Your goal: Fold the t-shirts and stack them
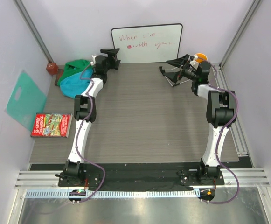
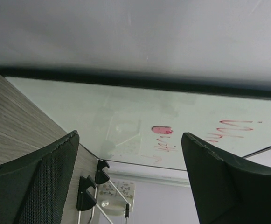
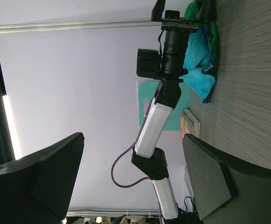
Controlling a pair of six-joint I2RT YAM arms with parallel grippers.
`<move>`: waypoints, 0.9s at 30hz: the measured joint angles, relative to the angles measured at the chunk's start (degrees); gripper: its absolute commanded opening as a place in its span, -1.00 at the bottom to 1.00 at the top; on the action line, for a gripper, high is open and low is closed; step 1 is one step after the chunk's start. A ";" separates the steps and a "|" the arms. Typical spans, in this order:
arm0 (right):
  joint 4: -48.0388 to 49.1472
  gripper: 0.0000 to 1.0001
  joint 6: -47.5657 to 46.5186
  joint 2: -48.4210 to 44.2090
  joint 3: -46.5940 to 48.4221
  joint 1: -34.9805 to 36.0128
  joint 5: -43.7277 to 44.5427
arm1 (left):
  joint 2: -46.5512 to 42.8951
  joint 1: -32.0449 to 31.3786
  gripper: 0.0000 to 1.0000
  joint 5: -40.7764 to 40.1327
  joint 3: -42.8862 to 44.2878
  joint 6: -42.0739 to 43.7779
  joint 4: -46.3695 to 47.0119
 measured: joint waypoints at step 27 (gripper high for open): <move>1.68 0.84 1.79 0.11 1.14 5.05 -0.94 | -12.20 0.00 0.70 17.57 -11.52 4.37 -1.25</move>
